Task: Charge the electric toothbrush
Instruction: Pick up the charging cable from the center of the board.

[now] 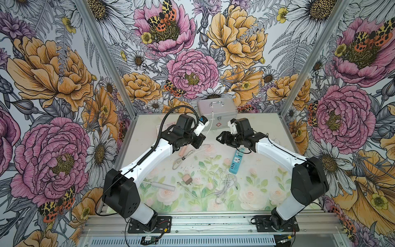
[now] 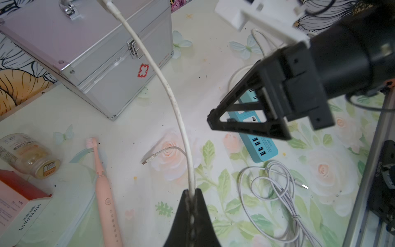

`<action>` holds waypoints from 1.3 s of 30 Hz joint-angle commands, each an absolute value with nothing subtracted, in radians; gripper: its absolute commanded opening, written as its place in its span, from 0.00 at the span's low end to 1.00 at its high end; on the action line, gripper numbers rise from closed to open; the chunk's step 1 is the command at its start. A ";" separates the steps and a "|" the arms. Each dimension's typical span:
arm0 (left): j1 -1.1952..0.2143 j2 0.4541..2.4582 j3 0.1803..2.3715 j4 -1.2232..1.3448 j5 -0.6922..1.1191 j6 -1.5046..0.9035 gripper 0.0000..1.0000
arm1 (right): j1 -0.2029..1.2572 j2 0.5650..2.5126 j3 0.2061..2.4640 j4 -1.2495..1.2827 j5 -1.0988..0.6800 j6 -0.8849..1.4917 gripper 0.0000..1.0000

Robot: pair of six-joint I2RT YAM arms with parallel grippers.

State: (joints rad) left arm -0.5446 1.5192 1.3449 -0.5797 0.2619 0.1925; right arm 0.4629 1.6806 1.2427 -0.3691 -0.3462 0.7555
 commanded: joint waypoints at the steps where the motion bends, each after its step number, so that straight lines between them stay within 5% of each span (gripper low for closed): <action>1: -0.552 1.517 1.363 -0.582 0.217 0.134 0.00 | 0.495 1.769 1.288 -0.336 -0.378 0.993 0.67; 10: -0.555 1.532 1.377 -0.580 0.187 0.080 0.00 | 0.528 1.854 1.284 -0.287 -0.397 1.153 0.70; 25: -0.554 1.540 1.387 -0.569 0.076 0.021 0.00 | 0.564 1.910 1.217 -0.235 -0.434 1.244 0.58; 39: -0.483 1.516 1.323 -0.555 0.013 -0.144 0.00 | 0.541 1.853 1.276 -0.235 -0.258 1.126 0.09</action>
State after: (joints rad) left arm -0.5129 1.5398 1.3453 -0.5762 0.0490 -0.0647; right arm 0.5480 1.9003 1.2400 -0.2485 -0.3309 1.1820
